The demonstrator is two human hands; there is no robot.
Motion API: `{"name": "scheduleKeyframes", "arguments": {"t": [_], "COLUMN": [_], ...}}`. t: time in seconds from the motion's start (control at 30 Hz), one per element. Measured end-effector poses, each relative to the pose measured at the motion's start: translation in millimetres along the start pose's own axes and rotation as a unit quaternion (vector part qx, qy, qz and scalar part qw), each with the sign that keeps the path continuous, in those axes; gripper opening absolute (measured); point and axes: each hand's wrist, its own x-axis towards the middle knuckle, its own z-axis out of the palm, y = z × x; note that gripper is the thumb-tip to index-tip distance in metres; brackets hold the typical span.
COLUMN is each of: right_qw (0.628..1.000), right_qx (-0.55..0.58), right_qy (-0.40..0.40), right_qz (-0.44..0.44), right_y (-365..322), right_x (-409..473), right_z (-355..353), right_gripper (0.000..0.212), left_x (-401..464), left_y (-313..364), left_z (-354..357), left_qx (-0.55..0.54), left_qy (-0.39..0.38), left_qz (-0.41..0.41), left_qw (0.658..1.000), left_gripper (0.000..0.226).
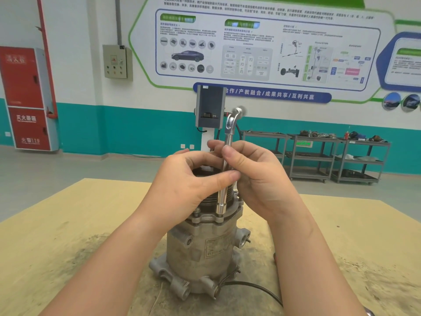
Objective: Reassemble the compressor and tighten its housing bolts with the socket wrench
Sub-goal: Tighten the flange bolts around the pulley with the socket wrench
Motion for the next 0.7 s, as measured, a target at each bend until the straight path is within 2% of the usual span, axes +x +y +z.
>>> {"name": "scheduleKeyframes", "arguments": {"t": [0.13, 0.27, 0.33, 0.4, 0.5, 0.6, 0.7], "right_qw": [1.000, 0.999, 0.999, 0.999, 0.999, 0.999, 0.999], "right_qx": [-0.012, -0.037, -0.023, -0.017, -0.031, -0.027, -0.017], "right_qy": [0.006, -0.027, -0.045, -0.043, -0.039, -0.034, -0.037], "right_qz": [-0.002, 0.003, -0.003, -0.011, -0.006, 0.001, 0.000], "right_y": [0.9, 1.9, 2.4, 2.2, 2.6, 2.0, 0.2], "right_x": [1.7, 1.3, -0.8, -1.4, -0.7, -0.6, -0.6], "right_z": [-1.2, -6.3, -7.3, -7.8, -7.1, -5.8, -6.4], "right_gripper": [0.015, 0.040, 0.035, 0.027, 0.031, 0.036, 0.026], "left_x": [1.8, 2.6, 2.2, 2.6, 1.4, 0.0, 0.0], "left_y": [-2.1, -4.3, -3.8, -4.2, -2.1, -1.2, -2.8], "left_z": [3.4, 0.7, -0.6, -1.3, -1.8, -2.3, -2.7], "left_qx": [0.030, 0.072, 0.087, 0.093, 0.093, 0.065, 0.003], "left_qy": [0.019, 0.020, 0.016, 0.005, -0.018, -0.023, -0.009], "left_qz": [0.004, 0.020, 0.028, 0.035, 0.040, 0.031, 0.006], "left_qw": [0.999, 0.997, 0.996, 0.995, 0.995, 0.997, 1.000], "left_gripper": [0.028, 0.021, 0.022, 0.011, 0.020, 0.011, 0.028]}}
